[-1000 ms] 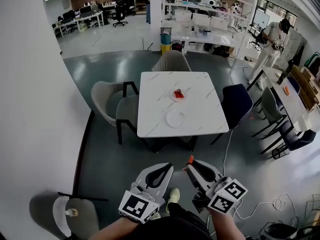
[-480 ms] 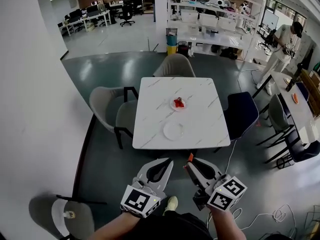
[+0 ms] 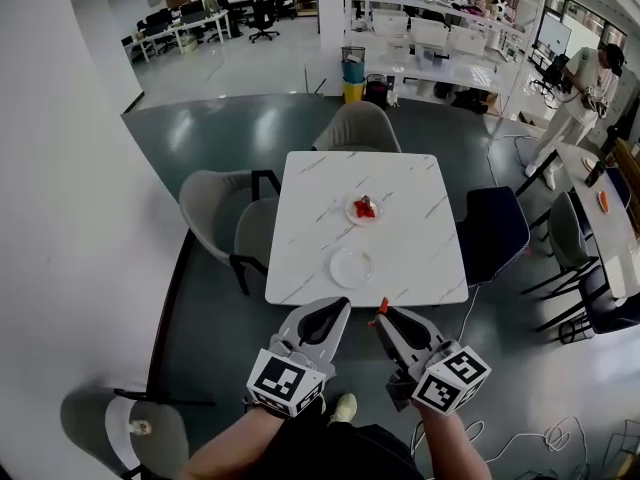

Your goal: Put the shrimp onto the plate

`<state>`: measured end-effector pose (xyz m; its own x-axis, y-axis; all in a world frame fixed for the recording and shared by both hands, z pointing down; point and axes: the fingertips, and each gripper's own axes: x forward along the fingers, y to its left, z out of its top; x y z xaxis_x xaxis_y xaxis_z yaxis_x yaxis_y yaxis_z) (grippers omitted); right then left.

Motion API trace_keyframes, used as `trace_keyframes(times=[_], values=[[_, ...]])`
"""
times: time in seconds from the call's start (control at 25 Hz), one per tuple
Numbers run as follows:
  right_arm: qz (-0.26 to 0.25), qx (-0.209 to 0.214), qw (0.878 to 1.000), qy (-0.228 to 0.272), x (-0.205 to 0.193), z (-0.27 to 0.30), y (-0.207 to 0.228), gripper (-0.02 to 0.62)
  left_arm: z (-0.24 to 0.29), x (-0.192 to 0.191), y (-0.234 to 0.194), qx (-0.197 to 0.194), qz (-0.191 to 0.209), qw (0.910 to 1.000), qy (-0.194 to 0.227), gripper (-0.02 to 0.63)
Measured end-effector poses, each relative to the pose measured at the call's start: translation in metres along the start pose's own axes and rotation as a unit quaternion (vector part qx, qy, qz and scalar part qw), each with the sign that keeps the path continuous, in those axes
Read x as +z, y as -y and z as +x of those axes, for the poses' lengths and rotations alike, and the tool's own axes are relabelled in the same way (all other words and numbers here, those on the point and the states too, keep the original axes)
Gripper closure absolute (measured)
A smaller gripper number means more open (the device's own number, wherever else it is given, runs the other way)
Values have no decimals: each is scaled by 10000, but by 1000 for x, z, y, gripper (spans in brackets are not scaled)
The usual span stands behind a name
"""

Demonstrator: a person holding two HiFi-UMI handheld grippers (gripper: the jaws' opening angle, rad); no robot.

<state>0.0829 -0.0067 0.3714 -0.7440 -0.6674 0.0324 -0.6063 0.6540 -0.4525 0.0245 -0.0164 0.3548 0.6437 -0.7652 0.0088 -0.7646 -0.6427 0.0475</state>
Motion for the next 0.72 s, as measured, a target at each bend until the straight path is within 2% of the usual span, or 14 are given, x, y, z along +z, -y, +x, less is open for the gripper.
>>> trace_keyframes(times=[0.2, 0.48, 0.72], values=[[-21, -163, 9999, -54, 6, 30, 25, 531, 29, -9, -34, -50, -83, 9999, -32, 598], [-104, -515, 9986, -98, 21, 82, 66, 531, 76, -14, -80, -484, -170, 9987, 50, 598], [-113, -849, 9963, -44, 12, 127, 99, 531, 106, -24, -125, -759, -209, 9969, 25, 598]])
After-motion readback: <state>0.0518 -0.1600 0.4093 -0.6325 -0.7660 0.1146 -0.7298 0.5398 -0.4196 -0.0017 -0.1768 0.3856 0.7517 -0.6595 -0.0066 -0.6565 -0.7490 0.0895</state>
